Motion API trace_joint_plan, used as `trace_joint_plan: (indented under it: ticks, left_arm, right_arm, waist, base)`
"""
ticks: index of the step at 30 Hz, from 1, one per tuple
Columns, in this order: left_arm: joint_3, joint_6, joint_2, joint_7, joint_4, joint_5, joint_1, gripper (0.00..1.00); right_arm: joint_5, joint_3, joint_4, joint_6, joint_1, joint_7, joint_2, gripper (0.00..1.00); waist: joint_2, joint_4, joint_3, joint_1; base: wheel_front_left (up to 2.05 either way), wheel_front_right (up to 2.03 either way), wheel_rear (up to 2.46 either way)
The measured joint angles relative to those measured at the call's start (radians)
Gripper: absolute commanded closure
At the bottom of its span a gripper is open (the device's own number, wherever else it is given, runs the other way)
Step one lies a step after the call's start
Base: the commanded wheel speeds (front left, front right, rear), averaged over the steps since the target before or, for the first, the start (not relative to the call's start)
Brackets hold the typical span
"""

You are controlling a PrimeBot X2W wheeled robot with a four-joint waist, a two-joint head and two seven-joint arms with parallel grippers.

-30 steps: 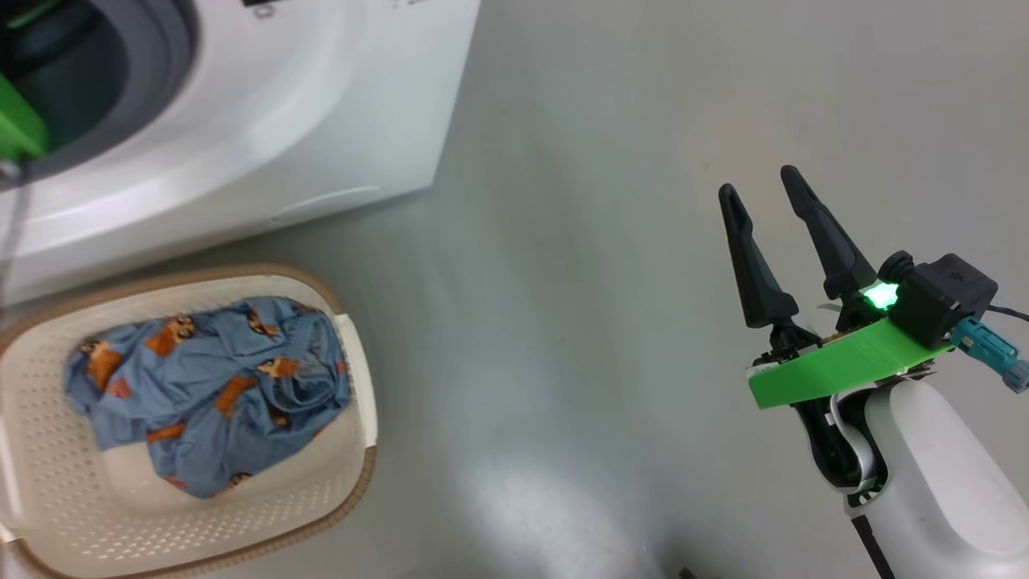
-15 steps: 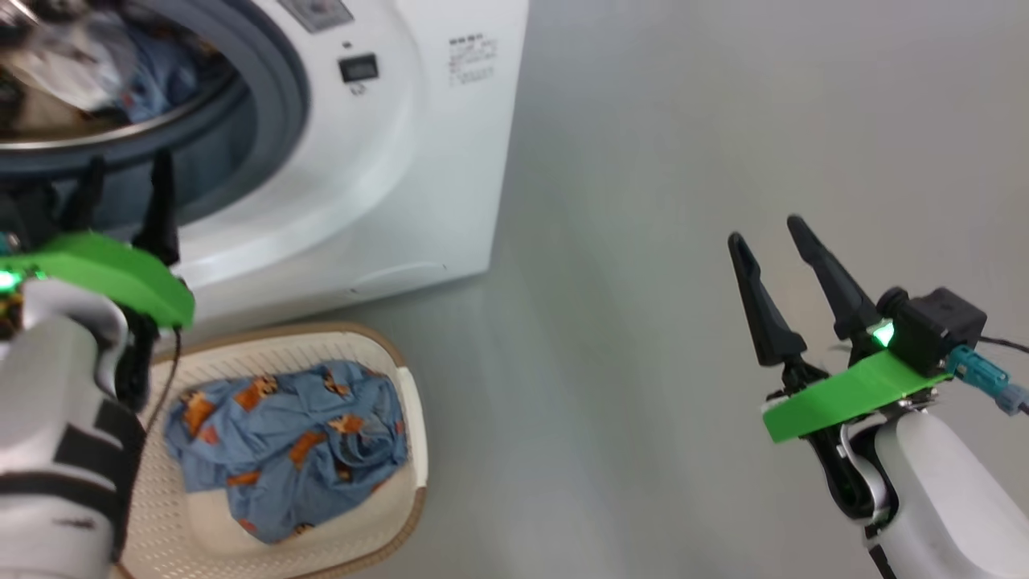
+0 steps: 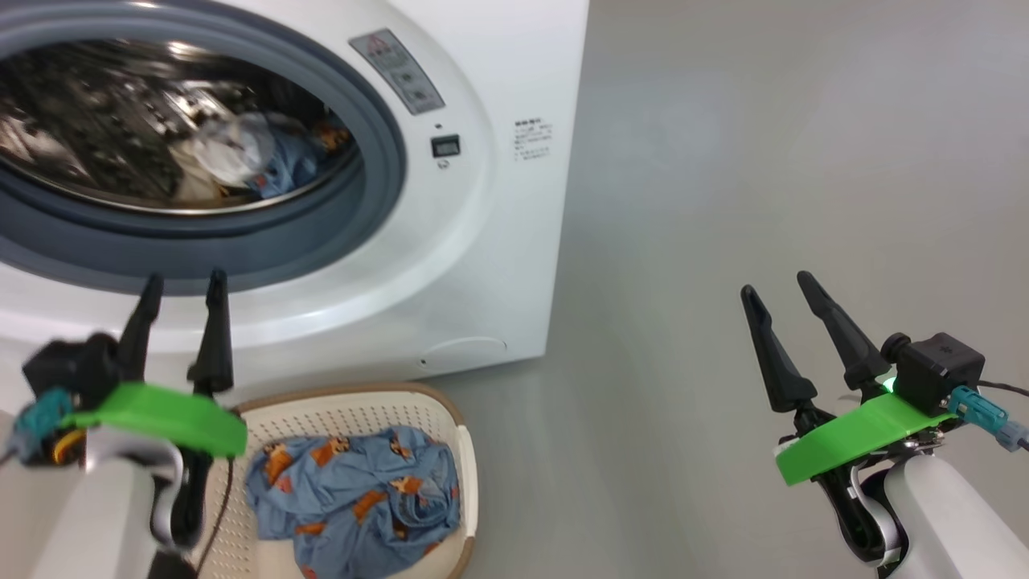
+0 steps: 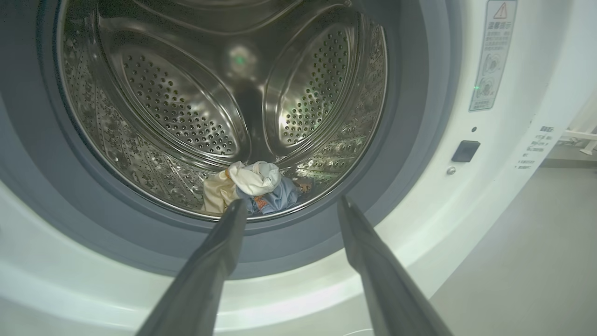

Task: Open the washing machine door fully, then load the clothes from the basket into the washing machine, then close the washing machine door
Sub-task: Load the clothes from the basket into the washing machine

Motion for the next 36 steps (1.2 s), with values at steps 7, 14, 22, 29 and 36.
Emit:
trace_joint_plan:
  ticks: [7, 14, 22, 29, 36]
  left_arm:
    - [0.053, 0.022, -0.015, 0.0, -0.148, 0.033, 0.171, 0.0]
    - [0.065, 0.023, -0.045, 0.0, -0.241, 0.068, 0.269, 0.0]
    - [0.09, 0.03, -0.067, 0.0, -0.291, 0.079, 0.317, 0.0]
    - [0.098, 0.03, -0.087, 0.0, -0.295, 0.086, 0.335, 0.0]
    - [0.108, 0.021, -0.095, 0.0, -0.293, 0.099, 0.335, 0.0]
  right_arm:
    - [0.007, 0.001, -0.002, 0.0, 0.016, 0.0, 0.0, 0.0]
    - [0.007, -0.004, -0.008, 0.0, 0.035, 0.0, -0.011, 0.0]
    - [0.007, -0.007, -0.015, 0.0, 0.036, 0.0, -0.024, 0.0]
    - [0.007, -0.012, -0.02, 0.0, 0.054, 0.0, -0.032, 0.0]
    - [0.007, -0.011, -0.023, 0.0, 0.055, 0.0, -0.035, 0.0]
  waist:
    - [0.0, 0.025, -0.058, 0.0]
    - [0.0, 0.06, -0.083, 0.0]
    - [0.0, 0.077, -0.104, 0.0]
    - [0.0, 0.077, -0.11, 0.0]
    - [0.0, 0.072, -0.108, 0.0]
  base:
    - [0.0, 0.0, 0.0]
    - [0.0, 0.0, 0.0]
    - [0.0, 0.0, 0.0]
    - [0.0, 0.0, 0.0]
    - [0.0, 0.0, 0.0]
